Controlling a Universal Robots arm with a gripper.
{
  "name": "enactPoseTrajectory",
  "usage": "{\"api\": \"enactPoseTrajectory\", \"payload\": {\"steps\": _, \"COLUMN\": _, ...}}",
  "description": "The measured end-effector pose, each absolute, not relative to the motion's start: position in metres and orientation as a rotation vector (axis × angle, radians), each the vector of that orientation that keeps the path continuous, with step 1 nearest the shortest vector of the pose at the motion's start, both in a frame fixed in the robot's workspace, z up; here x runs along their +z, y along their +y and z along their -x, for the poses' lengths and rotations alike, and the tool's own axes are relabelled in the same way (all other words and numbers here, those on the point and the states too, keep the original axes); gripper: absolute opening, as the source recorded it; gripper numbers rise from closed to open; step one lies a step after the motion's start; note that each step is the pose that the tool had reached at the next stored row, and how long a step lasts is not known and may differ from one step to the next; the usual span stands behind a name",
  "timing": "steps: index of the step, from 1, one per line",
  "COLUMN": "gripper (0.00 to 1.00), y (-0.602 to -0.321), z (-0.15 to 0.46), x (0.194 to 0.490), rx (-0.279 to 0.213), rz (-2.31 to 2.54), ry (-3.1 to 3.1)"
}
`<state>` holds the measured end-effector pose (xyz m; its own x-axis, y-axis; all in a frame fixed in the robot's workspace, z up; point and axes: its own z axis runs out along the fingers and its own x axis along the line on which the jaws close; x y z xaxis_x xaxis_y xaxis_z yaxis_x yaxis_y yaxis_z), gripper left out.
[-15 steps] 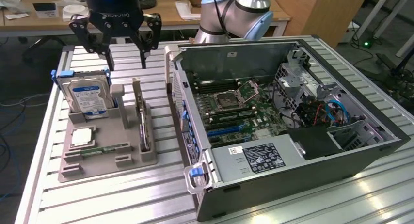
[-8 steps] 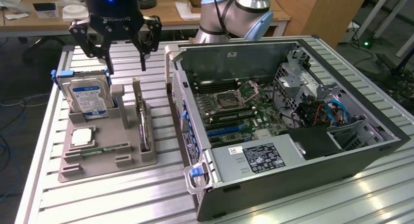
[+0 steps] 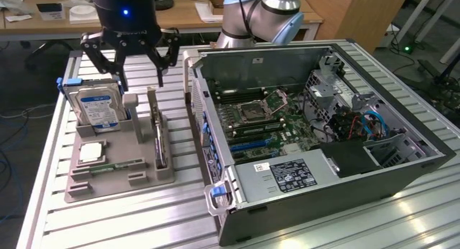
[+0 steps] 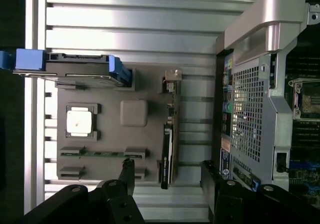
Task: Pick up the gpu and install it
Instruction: 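Pick up the gpu and move the gpu toward the slot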
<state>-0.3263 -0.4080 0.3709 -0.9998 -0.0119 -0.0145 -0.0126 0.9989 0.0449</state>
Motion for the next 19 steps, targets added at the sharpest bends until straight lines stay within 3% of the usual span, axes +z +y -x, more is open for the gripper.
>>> {"api": "enactPoseTrajectory", "payload": {"steps": 19, "gripper": 0.65, "y": -0.408, "z": 0.322, "x": 0.341, "rx": 0.070, "rz": 0.019, "ry": 3.126}}
